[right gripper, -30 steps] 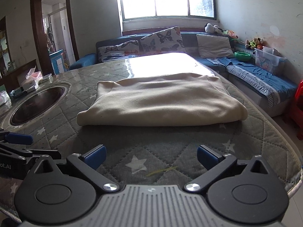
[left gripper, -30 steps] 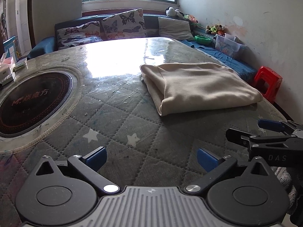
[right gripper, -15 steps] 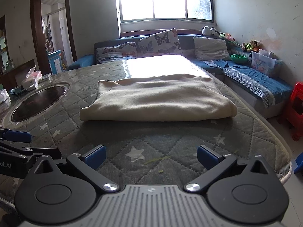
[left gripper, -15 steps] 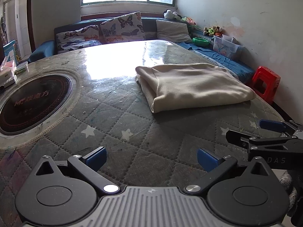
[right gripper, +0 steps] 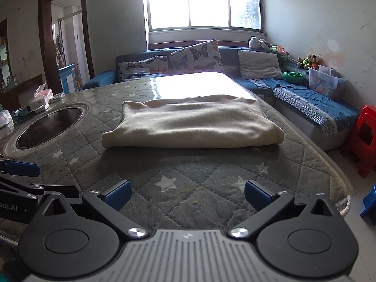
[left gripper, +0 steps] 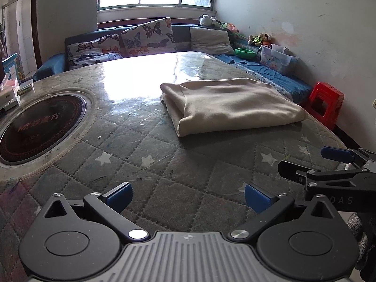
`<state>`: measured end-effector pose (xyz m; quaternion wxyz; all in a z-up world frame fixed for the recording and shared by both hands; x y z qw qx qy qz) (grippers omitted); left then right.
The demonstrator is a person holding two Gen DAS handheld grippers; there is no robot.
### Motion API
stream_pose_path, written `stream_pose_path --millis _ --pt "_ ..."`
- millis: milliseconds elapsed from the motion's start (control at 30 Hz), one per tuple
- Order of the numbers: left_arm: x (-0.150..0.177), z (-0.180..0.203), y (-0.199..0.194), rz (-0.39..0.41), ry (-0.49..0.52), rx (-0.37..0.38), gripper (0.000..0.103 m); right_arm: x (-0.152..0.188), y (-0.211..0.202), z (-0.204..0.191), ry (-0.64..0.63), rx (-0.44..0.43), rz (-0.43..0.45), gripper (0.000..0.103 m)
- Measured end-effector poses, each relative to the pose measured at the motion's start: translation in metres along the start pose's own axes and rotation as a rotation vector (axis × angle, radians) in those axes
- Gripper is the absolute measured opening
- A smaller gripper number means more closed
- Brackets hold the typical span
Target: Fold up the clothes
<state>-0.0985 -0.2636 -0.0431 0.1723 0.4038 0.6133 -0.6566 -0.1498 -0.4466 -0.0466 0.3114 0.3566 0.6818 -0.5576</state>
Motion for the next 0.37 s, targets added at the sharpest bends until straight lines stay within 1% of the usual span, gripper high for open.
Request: stream_pose_path --millis 367 --pt "0.0018 0.0046 -0.0108 0.026 0.007 0.011 0.103 0.0011 -0.0092 -0.0054 -0.011 -0.005 0.014 0.103"
Point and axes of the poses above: each gripper's, at about its wrist camera, not at the fingertips, and y roughly the way its jaws point, z to its right, x to its underside, the point moved 10 cm from there along y, roughly the way its jaws point, and after that the axes turned 13 degrees about -x, right-handed, at the moved point
